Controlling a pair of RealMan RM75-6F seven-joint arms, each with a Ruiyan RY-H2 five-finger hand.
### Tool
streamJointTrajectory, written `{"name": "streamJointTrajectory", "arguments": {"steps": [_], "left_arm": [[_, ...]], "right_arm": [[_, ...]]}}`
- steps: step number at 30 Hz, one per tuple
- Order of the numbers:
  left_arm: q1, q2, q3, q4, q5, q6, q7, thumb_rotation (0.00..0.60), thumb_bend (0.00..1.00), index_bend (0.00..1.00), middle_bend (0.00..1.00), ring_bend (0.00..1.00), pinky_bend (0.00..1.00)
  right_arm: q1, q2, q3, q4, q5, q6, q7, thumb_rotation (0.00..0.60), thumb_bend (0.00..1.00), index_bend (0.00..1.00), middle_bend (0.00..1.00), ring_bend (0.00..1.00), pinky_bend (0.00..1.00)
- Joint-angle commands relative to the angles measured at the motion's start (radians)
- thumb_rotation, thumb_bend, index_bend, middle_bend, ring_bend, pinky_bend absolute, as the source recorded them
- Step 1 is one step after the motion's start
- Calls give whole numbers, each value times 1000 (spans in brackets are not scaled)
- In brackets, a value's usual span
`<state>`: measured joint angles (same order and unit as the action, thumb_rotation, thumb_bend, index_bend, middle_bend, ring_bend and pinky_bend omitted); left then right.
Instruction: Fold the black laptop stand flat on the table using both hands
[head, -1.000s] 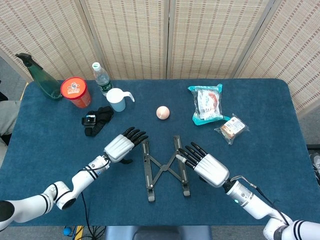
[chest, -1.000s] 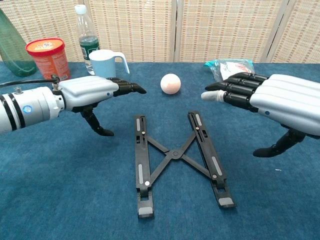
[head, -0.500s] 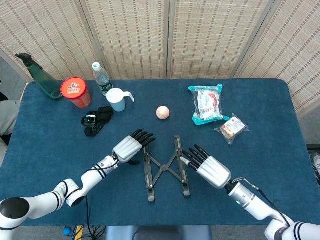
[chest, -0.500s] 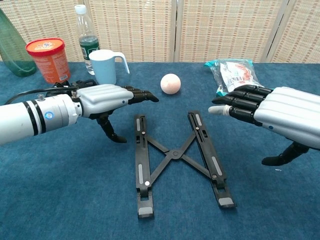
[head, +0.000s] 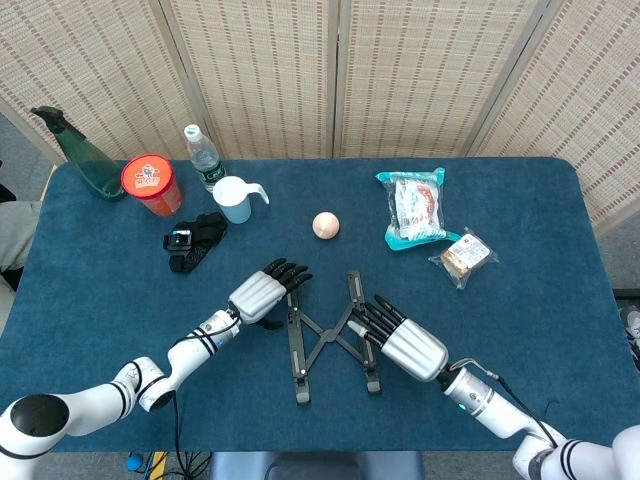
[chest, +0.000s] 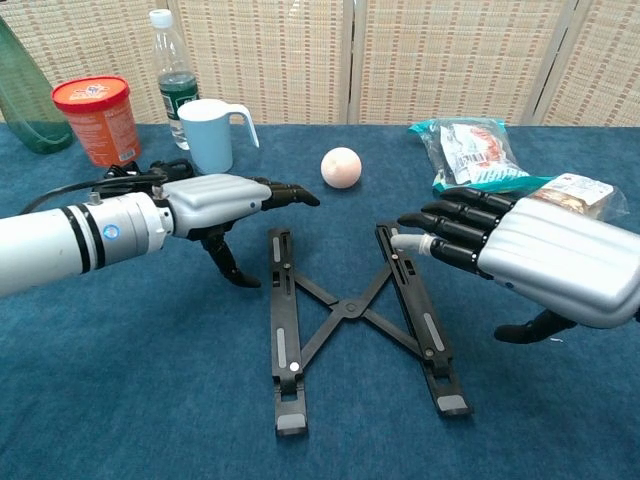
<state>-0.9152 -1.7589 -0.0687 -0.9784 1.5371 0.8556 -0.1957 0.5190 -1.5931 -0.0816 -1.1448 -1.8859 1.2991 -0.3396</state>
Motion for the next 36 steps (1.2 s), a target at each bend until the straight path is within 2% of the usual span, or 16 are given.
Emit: {"name": "streamJointTrajectory", "arguments": {"steps": [1, 14, 26, 36], "left_arm": [[-3, -1, -1, 1, -9, -9, -13, 600, 151, 0, 14, 9, 0], [-2, -1, 9, 10, -21, -19, -48, 600, 151, 0, 14, 9, 0], [-1, -8, 12, 18, -33, -29, -59, 600, 150, 0, 14, 9, 0], [-1, -24, 13, 36, -39, -38, -82, 600, 151, 0, 14, 9, 0]], "right_arm": [[-7, -44, -2, 60, -16, 38, 24, 600, 0, 0, 0, 0, 0], [-13, -166, -5, 282, -30, 130, 112, 600, 0, 0, 0, 0, 0], [-1, -240, -7, 382, -15, 139, 143, 600, 0, 0, 0, 0, 0], [15, -285, -5, 426, -3, 142, 158, 600, 0, 0, 0, 0, 0]]}}
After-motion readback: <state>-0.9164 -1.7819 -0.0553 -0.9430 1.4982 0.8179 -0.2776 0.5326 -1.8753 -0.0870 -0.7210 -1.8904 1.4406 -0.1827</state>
